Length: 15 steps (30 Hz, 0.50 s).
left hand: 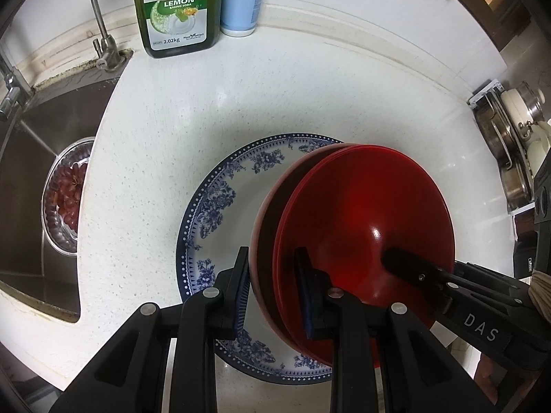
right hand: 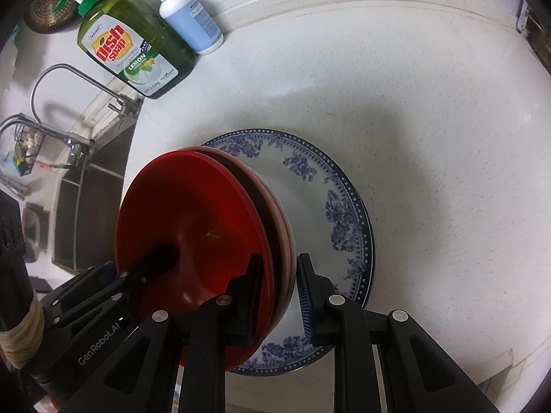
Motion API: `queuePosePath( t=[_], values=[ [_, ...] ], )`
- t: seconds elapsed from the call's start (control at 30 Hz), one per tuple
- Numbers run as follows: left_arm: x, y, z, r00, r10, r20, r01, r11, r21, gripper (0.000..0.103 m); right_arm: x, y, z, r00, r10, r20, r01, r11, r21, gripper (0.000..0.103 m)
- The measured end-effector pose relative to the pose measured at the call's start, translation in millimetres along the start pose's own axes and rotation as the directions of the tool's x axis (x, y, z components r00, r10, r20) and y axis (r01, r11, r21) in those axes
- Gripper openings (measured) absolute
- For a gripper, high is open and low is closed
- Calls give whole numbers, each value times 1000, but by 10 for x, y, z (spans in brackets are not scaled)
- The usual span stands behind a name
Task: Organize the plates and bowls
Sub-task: 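Lift the bowl stack with both grippers and carry it over the blue-and-white plates, then lower the bowl stack onto the plate stack and open both grippers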
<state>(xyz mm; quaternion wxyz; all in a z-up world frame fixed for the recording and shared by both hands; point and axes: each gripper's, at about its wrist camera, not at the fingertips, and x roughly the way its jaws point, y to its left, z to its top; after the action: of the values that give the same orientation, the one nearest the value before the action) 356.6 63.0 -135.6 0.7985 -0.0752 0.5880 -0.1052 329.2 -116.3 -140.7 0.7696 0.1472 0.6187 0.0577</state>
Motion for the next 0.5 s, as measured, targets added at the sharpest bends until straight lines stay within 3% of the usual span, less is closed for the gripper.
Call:
queuePosePath(
  t=[0.37, 0.5],
  values=[
    [-16, 42, -33, 1000, 1, 26, -1, 1000, 4, 28, 21, 18, 12, 1000, 6, 17, -6, 1000, -3, 23],
    [-164, 26, -73, 993, 55, 102, -59, 998, 36, 51, -7, 9, -2, 999, 15, 42, -15, 1000, -8, 25]
  ],
)
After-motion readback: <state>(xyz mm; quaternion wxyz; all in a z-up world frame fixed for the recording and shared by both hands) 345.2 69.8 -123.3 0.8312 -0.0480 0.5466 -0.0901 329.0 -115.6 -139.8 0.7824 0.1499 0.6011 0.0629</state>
